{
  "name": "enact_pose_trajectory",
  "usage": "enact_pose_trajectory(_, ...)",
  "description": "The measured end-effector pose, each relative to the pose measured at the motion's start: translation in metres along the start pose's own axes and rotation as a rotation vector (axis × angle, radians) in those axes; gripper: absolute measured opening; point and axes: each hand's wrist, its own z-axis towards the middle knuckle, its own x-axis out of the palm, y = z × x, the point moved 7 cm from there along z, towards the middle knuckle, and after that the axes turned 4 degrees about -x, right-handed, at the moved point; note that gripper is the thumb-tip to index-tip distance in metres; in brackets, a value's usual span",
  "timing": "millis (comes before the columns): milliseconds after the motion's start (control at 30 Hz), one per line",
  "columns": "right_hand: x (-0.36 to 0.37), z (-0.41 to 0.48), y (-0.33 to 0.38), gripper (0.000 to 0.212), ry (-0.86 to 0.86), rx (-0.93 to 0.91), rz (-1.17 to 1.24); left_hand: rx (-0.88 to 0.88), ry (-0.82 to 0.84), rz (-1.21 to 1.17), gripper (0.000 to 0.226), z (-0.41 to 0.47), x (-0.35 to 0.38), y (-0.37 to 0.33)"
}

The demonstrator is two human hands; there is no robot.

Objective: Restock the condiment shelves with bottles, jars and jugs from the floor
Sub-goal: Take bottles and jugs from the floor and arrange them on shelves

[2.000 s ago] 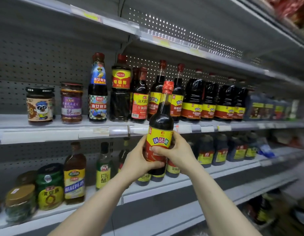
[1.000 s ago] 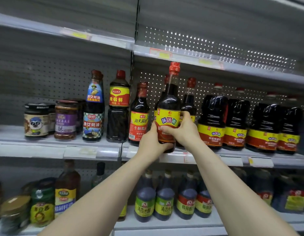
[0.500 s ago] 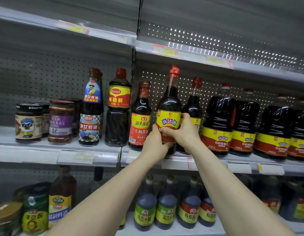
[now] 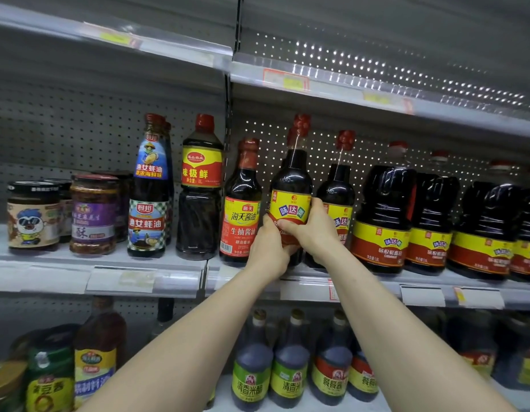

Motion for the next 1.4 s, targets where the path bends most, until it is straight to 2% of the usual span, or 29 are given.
enact_pose_trajectory(400, 0.018, -0.004, -0.014, 0.067, 0.033, -0.02, 0.028, -0.003, -0.034, 0.093, 0.064, 0.006, 0.008, 0.01)
enact_pose_trajectory(633, 0.018, -0.022, -0.013, 0.051, 0.07, 0.025, -0.048, -0.016, -0.059, 0.155, 0.066, -0.002, 0.005, 0.008)
enact_pose_trajectory(733, 0.008, -0.034, -0.012, 0.045, 0.054, -0.018, -0.083, 0.024, -0.08, 0.194, 0.069, -0.01, 0.004, 0.005)
enact_pose_trajectory(833, -0.001, -0.052, -0.012, 0.051, 0.02, -0.055, -0.051, 0.121, -0.141, 0.201, 0.066, -0.028, 0.0, -0.002)
enact_pose_trajectory(967, -0.009, -0.084, -0.01, 0.05, -0.034, -0.124, 0.066, 0.222, -0.21, 0.131, 0.062, -0.067, -0.011, 0.001)
enact_pose_trajectory(1167, 0.021, -0.161, -0.02, 0.039, 0.039, -0.215, 0.178, 0.163, -0.299, 0.072, 0.049, -0.149, -0.027, 0.065)
enact_pose_trajectory(1400, 0.091, -0.276, -0.043, 0.039, 0.244, -0.206, 0.197, -0.033, -0.206, 0.116, 0.045, -0.242, -0.042, 0.154)
